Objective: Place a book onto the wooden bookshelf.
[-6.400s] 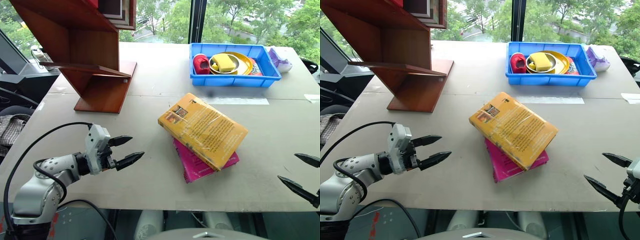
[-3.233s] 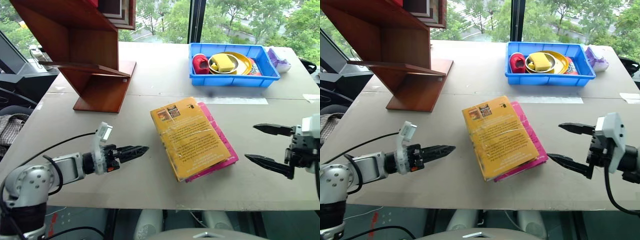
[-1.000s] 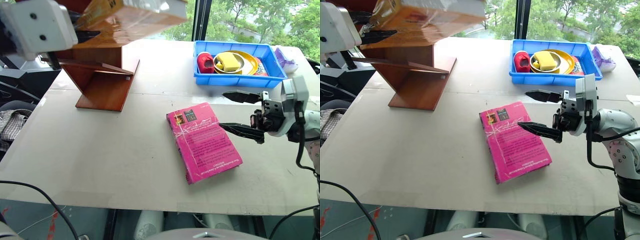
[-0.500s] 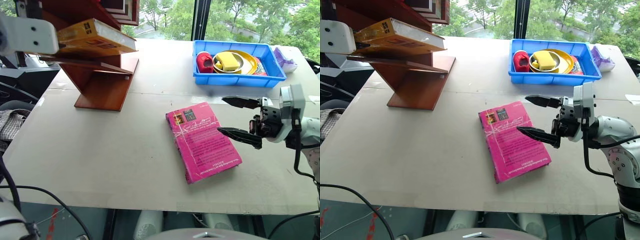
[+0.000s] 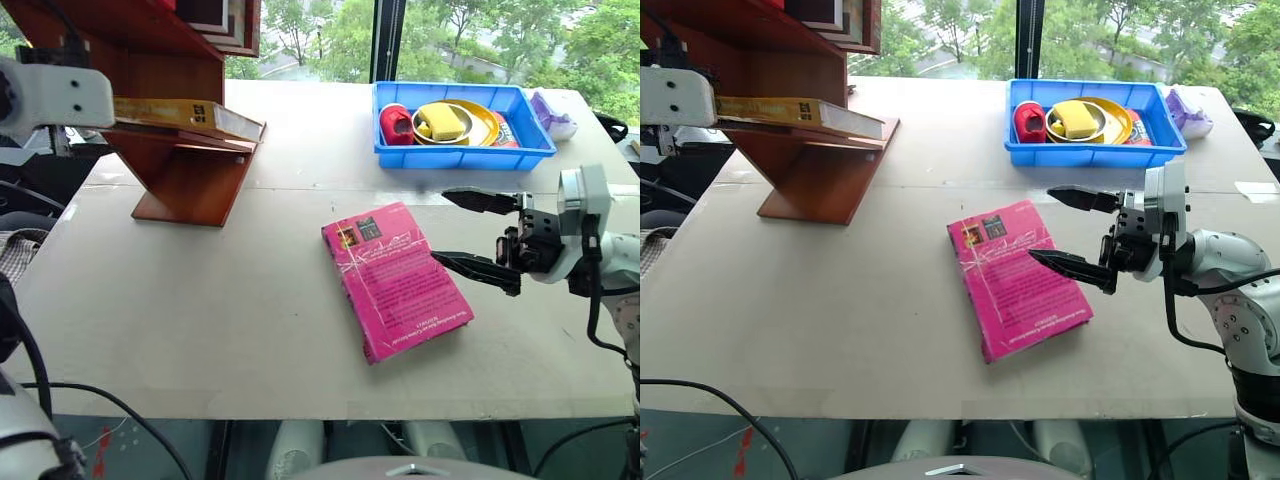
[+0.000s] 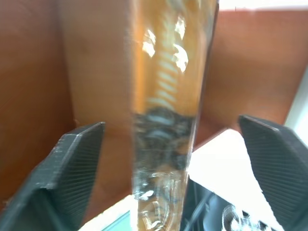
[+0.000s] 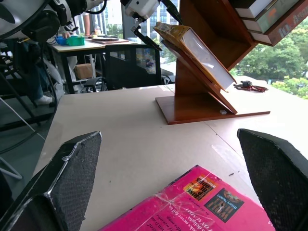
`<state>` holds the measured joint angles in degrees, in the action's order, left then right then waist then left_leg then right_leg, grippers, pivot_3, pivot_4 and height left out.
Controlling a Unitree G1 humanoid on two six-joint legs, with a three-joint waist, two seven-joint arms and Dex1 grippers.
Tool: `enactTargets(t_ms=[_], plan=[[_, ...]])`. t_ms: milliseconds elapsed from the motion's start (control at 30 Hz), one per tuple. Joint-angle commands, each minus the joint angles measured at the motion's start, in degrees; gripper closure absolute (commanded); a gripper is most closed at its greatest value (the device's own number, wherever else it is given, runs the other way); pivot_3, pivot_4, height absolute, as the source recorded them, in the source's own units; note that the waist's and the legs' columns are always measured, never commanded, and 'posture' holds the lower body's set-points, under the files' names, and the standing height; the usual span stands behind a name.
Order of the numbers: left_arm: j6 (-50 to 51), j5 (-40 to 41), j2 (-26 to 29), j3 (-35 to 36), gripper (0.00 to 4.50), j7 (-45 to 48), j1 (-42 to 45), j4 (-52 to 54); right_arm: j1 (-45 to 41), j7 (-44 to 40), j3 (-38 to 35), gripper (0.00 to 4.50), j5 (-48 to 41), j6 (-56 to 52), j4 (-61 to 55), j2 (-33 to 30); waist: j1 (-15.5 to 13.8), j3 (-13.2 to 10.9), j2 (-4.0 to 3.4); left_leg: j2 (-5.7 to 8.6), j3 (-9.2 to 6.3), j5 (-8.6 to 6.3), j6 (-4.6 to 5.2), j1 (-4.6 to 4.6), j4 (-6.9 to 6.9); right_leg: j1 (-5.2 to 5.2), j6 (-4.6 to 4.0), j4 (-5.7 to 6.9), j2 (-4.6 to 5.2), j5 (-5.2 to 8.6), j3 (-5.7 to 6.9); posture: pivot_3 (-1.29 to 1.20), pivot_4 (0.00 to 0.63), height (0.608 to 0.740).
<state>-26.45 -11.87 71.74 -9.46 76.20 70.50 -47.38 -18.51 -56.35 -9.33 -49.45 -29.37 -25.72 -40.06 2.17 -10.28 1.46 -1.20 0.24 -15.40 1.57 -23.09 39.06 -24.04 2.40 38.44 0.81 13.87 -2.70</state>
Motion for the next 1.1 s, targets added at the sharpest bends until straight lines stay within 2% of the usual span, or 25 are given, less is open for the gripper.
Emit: enactTargets(t_ms=[33,100,167,233,300,367,467,533,667,833,933,1100], plan=[[26.75,17.96,4.04,12.41,0.08,6.96,-9.29,21.84,-0.73,-1.23,-1.09,0.0,-0.31,0.88,0.33,-0.34,0.3,0.0,0.0,0.0,0.02,0.0,0.0,-0.12,0.04,-0.09,0.01,0.0,0.07,0.0,0.01,0.0,0.15,0.74],[53.02,32.17,4.04,20.57,0.08,4.57,-15.39,40.78,-0.83,-1.9,-1.26,0.0,0.05,0.88,1.16,-0.81,0.12,0.0,0.06,-0.01,-0.07,-0.01,0.01,-0.59,0.27,-0.44,0.03,0.03,0.15,-0.01,0.09,0.0,0.15,0.74],[73.57,45.43,2.89,27.04,0.08,-0.58,-18.76,55.1,-1.11,-2.3,-1.46,0.0,0.1,0.64,1.81,-1.26,-0.27,-0.03,0.11,0.01,-0.27,0.0,0.0,-0.92,0.44,-0.68,0.04,0.11,0.28,-0.02,0.27,0.0,0.15,0.74],[86.34,55.47,-0.69,31.69,0.08,-7.54,-19.55,62.93,-1.22,-2.75,-1.75,0.0,0.28,0.46,2.35,-1.81,-0.45,-0.04,0.09,0.04,-0.4,0.0,0.0,-0.93,0.45,-0.64,0.05,0.12,0.24,-0.01,0.37,0.0,0.15,0.74],[94.15,64.62,-9.04,35.89,0.08,-17.1,-23.32,70.23,-0.41,-3.1,-2.08,0.0,1.65,0.74,2.69,-3.01,-0.7,0.07,-0.31,0.15,-0.43,0.0,0.0,-0.73,0.43,-0.48,0.06,0.23,0.18,0.01,0.36,0.0,0.15,0.74],[98.72,69.94,-16.4,37.8,0.08,-25.95,-28.81,76.82,1.1,-3.53,-3.13,0.0,2.14,0.84,2.82,-4.29,-0.98,0.03,-0.35,0.23,-0.46,0.0,0.0,-0.26,0.42,-0.11,0.11,0.4,0.17,0.06,0.3,0.0,0.15,0.74],[96.03,67.7,-23.9,36.29,0.08,-32.97,-42.4,85.43,5.29,-3.0,-5.24,0.0,3.07,0.54,1.43,-6.23,-0.77,-0.02,-0.23,0.13,-0.43,0.01,-0.01,0.53,0.18,0.59,0.21,0.29,-0.02,0.18,0.13,0.0,0.15,0.74],[90.88,63.09,-26.54,33.29,0.08,-34.26,-52.33,88.73,9.9,-3.27,-8.13,0.0,3.25,0.36,0.36,-7.62,-0.56,-0.01,-0.15,0.08,-0.38,0.02,-0.03,0.53,0.21,0.54,-0.03,0.39,0.09,0.1,0.05,0.0,0.15,0.74],[84.03,58.36,-32.02,31.17,0.08,-37.39,-64.5,87.91,20.55,-6.43,-15.07,0.0,4.55,1.15,-0.63,-10.58,-1.29,0.04,-0.23,0.11,-0.43,0.03,-0.07,0.44,0.17,0.47,-0.08,0.31,0.14,0.11,0.1,0.0,0.15,0.74],[70.83,49.9,-30.39,29.6,0.08,-30.81,-78.01,83.36,35.1,-11.76,-22.02,0.0,11.12,6.8,0.96,-11.79,-1.76,0.1,-0.26,0.19,-0.39,0.03,-0.07,0.47,0.14,0.54,-0.14,0.19,0.11,0.17,0.15,0.0,0.15,0.74],[65.64,47.9,-28.97,29.91,0.08,-26.53,-81.48,79.7,38.78,-12.89,-24.32,0.0,13.16,9.61,3.45,-11.04,-1.69,0.11,-0.27,0.18,-0.26,0.03,-0.06,0.5,0.19,0.55,-0.22,0.12,0.13,0.28,0.06,0.0,0.15,0.74],[60.54,45.81,-28.17,29.34,0.08,-23.65,-82.59,74.66,41.92,-14.6,-26.35,0.0,16.28,13.68,7.39,-11.11,-1.64,0.14,-0.26,0.13,-0.13,0.03,-0.06,0.59,0.19,0.57,-0.04,0.11,0.19,0.39,-0.02,0.0,0.15,0.74]])
